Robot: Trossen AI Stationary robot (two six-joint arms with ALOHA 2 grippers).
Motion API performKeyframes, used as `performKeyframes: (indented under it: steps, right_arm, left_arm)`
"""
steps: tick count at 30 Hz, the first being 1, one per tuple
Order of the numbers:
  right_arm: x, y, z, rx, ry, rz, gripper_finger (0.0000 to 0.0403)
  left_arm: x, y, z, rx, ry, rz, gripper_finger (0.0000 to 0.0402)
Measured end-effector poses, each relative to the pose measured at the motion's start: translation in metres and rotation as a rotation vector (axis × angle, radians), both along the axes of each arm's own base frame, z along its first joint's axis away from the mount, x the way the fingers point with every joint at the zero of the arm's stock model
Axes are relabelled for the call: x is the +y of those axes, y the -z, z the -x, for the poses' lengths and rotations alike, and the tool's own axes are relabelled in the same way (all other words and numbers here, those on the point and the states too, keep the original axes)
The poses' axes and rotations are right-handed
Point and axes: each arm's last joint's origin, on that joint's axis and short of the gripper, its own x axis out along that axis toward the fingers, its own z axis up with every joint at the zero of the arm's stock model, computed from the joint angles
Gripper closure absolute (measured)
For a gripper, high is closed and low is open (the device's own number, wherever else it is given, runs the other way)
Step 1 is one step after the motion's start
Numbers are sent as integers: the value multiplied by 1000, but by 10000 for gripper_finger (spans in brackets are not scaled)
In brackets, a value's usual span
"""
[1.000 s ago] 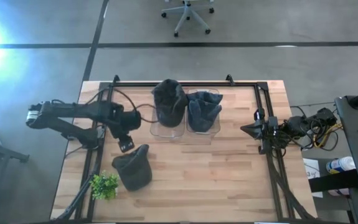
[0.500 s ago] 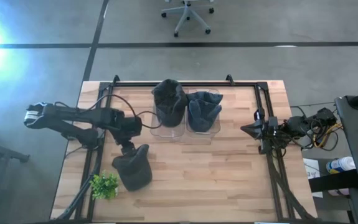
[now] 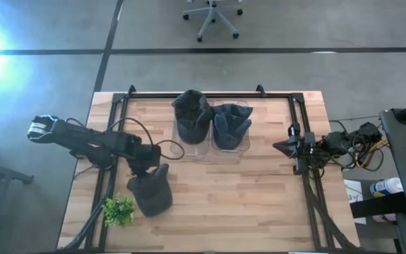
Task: Pick & Place hat
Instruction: Put the gray cap into the left transparent bin
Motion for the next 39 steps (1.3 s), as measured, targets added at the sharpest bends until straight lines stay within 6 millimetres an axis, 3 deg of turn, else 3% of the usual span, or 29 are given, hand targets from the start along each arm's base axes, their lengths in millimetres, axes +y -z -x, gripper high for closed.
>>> performKeyframes:
  steps: [5,14,17,22,28,33,39]
  right_arm:
    - [0,0,0,0,1,3,394]
    - [0,0,0,0,0,0,394]
    - [0,0,0,0,1,4,394]
    - [0,0,0,0,0,0,394]
    - [0,0,0,0,0,0,394]
    - [0,0,0,0,0,4,394]
    - [0,0,0,0,1,5,394]
  left_arm:
    - [0,15,1,-6,-23,3,226]
    - [-2,38,-6,-165,-25,37,231]
    - [-2,41,-7,-196,-14,35,263]
    - [-2,45,-4,-186,-4,29,382]
    - [-2,46,-4,-158,-56,37,397]
    - [-4,20,-13,-221,-50,50,399]
    - [-3,-47,-18,-283,-17,2,400]
